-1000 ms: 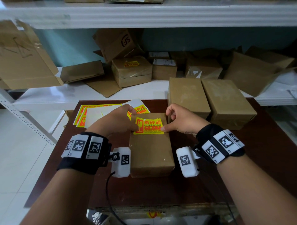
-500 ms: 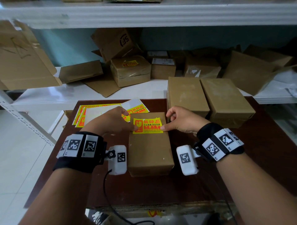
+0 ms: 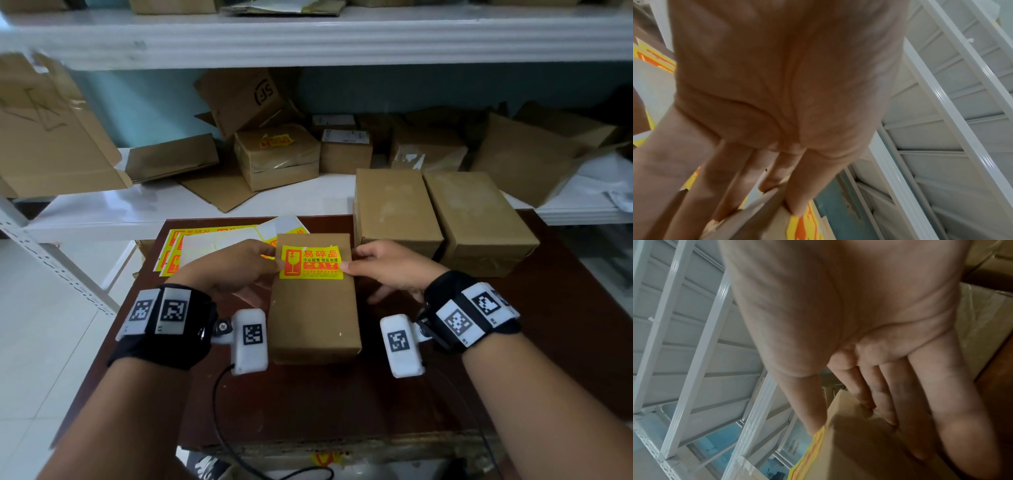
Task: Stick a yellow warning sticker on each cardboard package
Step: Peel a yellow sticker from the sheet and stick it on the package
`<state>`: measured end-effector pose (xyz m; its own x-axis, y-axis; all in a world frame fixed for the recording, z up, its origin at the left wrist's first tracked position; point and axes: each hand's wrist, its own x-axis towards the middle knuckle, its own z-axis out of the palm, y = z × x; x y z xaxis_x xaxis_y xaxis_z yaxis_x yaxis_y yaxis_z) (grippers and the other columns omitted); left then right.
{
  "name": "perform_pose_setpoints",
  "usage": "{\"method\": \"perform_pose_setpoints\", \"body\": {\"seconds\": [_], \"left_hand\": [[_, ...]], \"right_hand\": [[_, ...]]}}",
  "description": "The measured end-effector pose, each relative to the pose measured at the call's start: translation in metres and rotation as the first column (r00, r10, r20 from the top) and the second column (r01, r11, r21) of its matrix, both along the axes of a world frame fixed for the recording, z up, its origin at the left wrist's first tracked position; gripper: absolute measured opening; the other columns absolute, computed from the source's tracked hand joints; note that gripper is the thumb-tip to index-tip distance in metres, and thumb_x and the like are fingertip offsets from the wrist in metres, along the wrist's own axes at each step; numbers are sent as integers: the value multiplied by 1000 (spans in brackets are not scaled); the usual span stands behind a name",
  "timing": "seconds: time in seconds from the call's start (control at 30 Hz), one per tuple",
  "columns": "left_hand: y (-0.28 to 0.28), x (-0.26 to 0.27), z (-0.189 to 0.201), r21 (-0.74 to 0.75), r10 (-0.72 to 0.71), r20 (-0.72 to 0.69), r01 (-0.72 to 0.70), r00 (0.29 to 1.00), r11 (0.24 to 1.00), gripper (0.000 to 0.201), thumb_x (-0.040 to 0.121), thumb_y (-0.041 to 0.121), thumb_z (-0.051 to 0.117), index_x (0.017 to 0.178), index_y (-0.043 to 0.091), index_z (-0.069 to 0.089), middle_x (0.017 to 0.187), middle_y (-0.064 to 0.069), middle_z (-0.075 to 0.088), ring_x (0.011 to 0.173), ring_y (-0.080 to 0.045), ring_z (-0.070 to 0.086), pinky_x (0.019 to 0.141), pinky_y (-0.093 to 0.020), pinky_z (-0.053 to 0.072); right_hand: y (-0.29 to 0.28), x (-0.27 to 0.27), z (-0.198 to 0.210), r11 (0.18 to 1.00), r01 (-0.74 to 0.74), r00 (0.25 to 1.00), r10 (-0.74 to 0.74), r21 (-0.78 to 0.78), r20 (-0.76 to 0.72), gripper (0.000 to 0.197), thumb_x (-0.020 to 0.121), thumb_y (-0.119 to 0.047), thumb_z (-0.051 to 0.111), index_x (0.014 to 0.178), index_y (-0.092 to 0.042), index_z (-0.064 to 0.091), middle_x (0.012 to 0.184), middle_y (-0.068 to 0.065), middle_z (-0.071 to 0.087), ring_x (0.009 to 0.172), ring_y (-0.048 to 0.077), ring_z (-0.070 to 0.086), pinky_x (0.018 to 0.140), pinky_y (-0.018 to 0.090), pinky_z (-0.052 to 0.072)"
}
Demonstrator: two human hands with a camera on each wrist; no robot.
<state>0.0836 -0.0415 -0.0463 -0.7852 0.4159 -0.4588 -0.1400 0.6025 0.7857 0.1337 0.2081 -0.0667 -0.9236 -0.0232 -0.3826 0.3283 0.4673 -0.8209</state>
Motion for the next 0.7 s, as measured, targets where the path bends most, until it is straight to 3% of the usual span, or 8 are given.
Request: {"method": "perform_pose_setpoints", "body": {"seconds": [0.07,0.13,0.2,0.3,0.4,0.47,0.6,0.7], "left_hand": [[-4,-4,2,37,19,-56,-17,998,999,26,104,17,50,125,17,64,110,-6,76,94,-18,73,68,-30,59],[-7,-6,6,100,56,-75,-49,996,994,30,103,18,51,131,23,61,116,-3,74,105,-20,70,63,-30,57],[-7,-7,9,168,69,-102,-51,992,985,35,103,22,51,137,29,57,117,3,74,111,-18,69,71,-35,57],[-3,-6,11,276,132,-164,-83,978,958,39,101,24,56,140,31,54,120,6,72,111,-16,68,90,-41,57],[7,-6,12,298,193,-253,-114,948,948,50,95,30,66,142,33,49,128,7,65,112,-13,66,99,-42,54],[15,-3,12,291,221,-313,-128,924,948,56,92,30,69,143,27,44,124,8,65,109,-8,64,94,-30,53],[30,2,9,296,293,-454,-168,841,940,60,87,19,76,135,25,39,110,17,57,94,5,58,69,-2,45],[32,1,4,303,354,-516,-221,780,927,69,84,22,79,141,23,39,113,15,56,93,6,56,67,-3,43]], "right_hand": [[-1,0,4,998,34,998,-36,-48,-45,76,90,-40,72,152,-7,41,153,1,48,132,21,53,71,41,64],[-2,1,8,996,36,994,-44,-84,-97,59,93,-37,69,144,-11,53,140,0,61,123,19,60,77,46,64],[-4,2,11,991,53,978,-76,-119,-197,37,96,-34,67,130,-20,65,122,-6,72,113,15,67,85,43,61],[-9,0,9,976,130,927,-181,-173,-327,23,94,-35,69,116,-30,70,115,-13,75,110,5,68,99,34,53],[-19,-3,8,958,194,884,-264,-213,-386,57,80,-55,71,129,-26,67,125,-12,71,118,5,64,106,41,51],[-26,-5,7,949,222,862,-299,-225,-410,79,74,-62,70,142,-24,56,134,-11,66,121,6,62,104,42,53],[-37,-7,7,937,252,818,-341,-244,-464,56,92,-35,71,144,-23,53,115,-22,65,98,-14,62,87,20,55],[-44,-12,5,937,258,803,-344,-237,-487,59,90,-33,74,144,-26,51,117,-22,63,106,-5,62,94,27,55]]}}
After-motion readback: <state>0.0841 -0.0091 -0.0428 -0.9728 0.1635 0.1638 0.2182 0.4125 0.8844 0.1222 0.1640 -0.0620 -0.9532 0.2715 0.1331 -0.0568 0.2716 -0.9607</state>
